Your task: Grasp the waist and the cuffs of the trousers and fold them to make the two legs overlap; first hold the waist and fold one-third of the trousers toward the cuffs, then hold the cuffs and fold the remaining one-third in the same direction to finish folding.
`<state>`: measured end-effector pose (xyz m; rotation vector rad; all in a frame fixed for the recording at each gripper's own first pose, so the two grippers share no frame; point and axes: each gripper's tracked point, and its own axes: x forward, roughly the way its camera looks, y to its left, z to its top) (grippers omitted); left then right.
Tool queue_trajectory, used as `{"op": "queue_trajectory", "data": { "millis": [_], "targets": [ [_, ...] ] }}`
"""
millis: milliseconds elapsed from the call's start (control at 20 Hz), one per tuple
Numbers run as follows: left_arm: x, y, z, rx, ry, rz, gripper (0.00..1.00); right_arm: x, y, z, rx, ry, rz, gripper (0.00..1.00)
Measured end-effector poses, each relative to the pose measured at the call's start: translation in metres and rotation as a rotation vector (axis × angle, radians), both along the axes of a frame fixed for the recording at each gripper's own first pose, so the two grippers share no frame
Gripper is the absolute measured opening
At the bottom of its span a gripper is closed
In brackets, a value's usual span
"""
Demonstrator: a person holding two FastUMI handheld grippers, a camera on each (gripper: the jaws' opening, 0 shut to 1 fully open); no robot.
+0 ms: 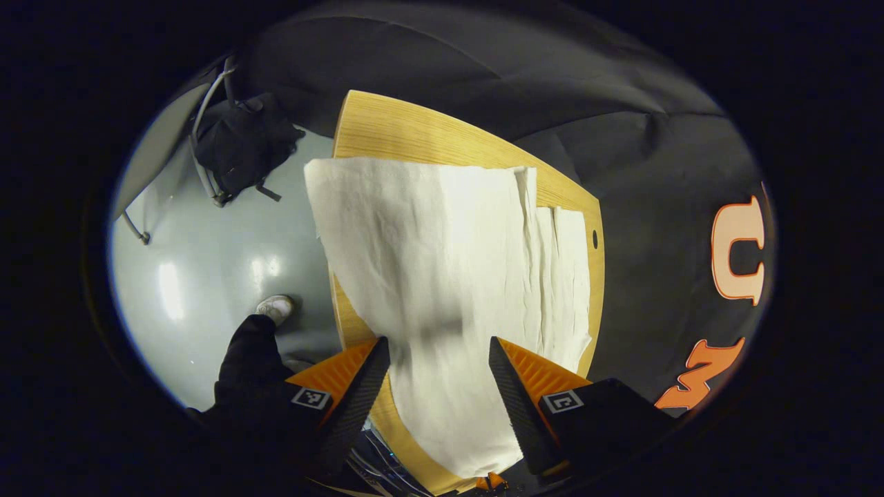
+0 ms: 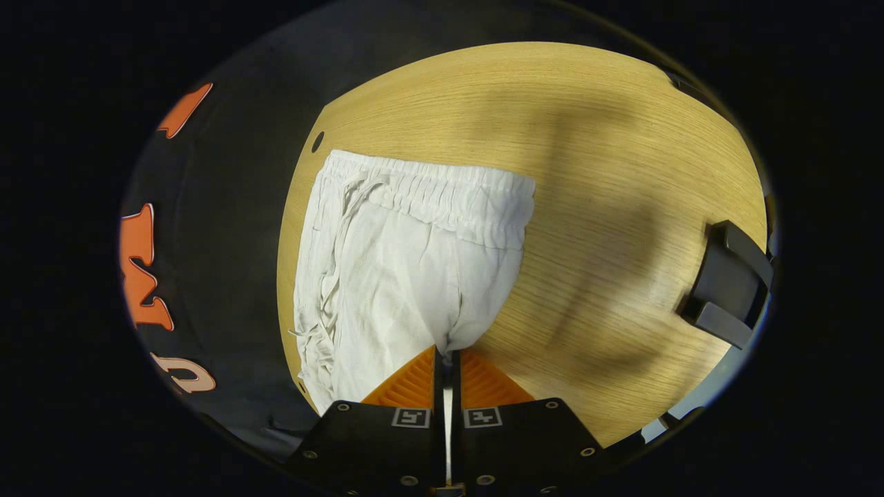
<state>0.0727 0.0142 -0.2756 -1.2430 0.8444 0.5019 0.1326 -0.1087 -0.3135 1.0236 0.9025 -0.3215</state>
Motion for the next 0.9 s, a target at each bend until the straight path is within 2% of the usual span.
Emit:
{"op": "queue_trajectory", "data": {
  "millis": [50, 100, 150, 200, 400, 450, 600, 900],
  "targets": [
    [0.006, -0.001, -0.005, -0.002, 0.002, -0.011, 0.98, 0.0, 0.0, 0.0, -0.014, 0.004, 0.004, 0.04],
    [0.011, -0.001, -0.006, -0.01, -0.006, -0.021, 0.79, 0.0, -0.001, 0.002, -0.029, 0.004, 0.005, 0.04],
    [0.018, -0.004, -0.006, -0.02, -0.015, -0.04, 0.79, 0.0, -0.001, 0.004, -0.041, 0.004, 0.006, 0.03],
    [0.024, -0.002, -0.007, -0.023, -0.02, -0.058, 0.68, 0.0, 0.0, 0.007, -0.048, 0.0, 0.005, 0.03],
    [0.035, 0.004, -0.014, -0.036, 0.043, -0.098, 0.1, 0.0, 0.003, 0.028, -0.047, -0.045, -0.029, 0.03],
    [0.038, 0.005, -0.005, -0.038, 0.035, -0.138, 0.07, -0.001, 0.004, 0.035, -0.047, -0.061, -0.037, 0.03],
    [0.071, 0.005, 0.034, -0.01, -0.037, -0.252, 0.07, 0.001, 0.007, 0.066, -0.048, -0.117, -0.065, 0.04],
    [0.19, 0.013, 0.134, 0.064, -0.255, -0.482, 0.05, 0.042, 0.022, 0.137, -0.097, -0.252, -0.073, 0.03]
  ]
}}
